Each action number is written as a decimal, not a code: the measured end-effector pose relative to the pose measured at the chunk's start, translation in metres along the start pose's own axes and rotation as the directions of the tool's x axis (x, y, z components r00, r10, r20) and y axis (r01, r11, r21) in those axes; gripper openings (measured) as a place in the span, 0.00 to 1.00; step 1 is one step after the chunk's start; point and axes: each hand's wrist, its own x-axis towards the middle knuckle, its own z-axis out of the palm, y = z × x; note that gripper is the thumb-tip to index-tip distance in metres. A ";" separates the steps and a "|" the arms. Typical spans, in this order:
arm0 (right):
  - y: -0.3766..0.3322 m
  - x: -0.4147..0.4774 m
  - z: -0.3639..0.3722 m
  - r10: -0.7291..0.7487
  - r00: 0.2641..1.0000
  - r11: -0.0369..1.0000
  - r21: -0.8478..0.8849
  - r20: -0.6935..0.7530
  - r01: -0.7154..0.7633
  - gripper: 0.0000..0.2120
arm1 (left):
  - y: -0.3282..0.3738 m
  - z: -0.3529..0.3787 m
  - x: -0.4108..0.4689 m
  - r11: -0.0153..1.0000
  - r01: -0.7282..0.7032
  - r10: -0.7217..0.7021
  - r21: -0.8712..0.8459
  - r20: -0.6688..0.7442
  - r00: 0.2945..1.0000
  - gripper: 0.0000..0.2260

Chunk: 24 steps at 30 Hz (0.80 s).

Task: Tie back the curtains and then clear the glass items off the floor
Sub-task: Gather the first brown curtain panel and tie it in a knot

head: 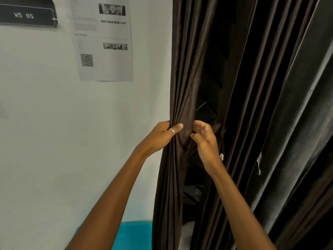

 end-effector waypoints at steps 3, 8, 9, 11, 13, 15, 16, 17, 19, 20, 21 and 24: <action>-0.012 0.019 -0.016 0.106 0.953 0.988 0.082 0.282 -0.134 0.18 | 0.004 -0.002 0.001 1.000 -0.009 0.008 0.004 0.057 0.998 0.14; -0.018 0.030 -0.021 0.161 0.905 0.983 0.021 0.394 -0.184 0.21 | 0.007 -0.002 0.001 0.997 -0.027 0.021 0.077 0.084 0.996 0.20; -0.018 0.030 -0.022 0.158 0.906 0.984 0.017 0.392 -0.179 0.20 | 0.006 -0.002 0.001 0.993 -0.025 0.017 0.113 0.073 0.997 0.22; -0.020 0.030 -0.021 0.150 0.904 0.986 0.011 0.400 -0.168 0.19 | 0.002 -0.003 0.003 0.989 -0.014 0.007 0.144 0.054 0.999 0.24; -0.020 0.029 -0.020 0.156 0.906 0.987 -0.015 0.394 -0.163 0.19 | 0.003 -0.003 0.002 0.993 -0.029 0.022 0.112 0.068 0.997 0.23; -0.020 0.030 -0.019 0.145 0.912 0.989 -0.049 0.384 -0.137 0.21 | 0.005 -0.003 0.000 0.996 -0.046 0.039 0.080 0.089 0.995 0.22; -0.022 0.030 -0.019 0.136 0.914 0.991 -0.063 0.383 -0.121 0.20 | 0.006 -0.003 0.000 0.996 -0.047 0.040 0.074 0.093 0.995 0.23; -0.022 0.030 -0.019 0.129 0.915 0.991 -0.074 0.381 -0.109 0.18 | 0.006 -0.003 -0.001 0.996 -0.048 0.041 0.070 0.098 0.994 0.23; -0.026 0.030 -0.019 0.128 0.915 0.991 -0.095 0.383 -0.099 0.16 | 0.006 -0.002 -0.001 0.997 -0.045 0.040 0.057 0.100 0.994 0.23; -0.027 0.030 -0.020 0.127 0.914 0.990 -0.103 0.386 -0.094 0.15 | 0.007 -0.002 -0.001 0.998 -0.039 0.035 0.049 0.097 0.995 0.23; -0.029 0.030 -0.021 0.125 0.912 0.990 -0.111 0.390 -0.088 0.15 | 0.008 -0.001 0.000 0.998 -0.035 0.031 0.044 0.092 0.995 0.22; -0.032 0.031 -0.023 0.133 0.905 0.988 -0.131 0.405 -0.086 0.13 | 0.008 -0.001 0.002 0.997 -0.034 0.028 0.068 0.082 0.996 0.21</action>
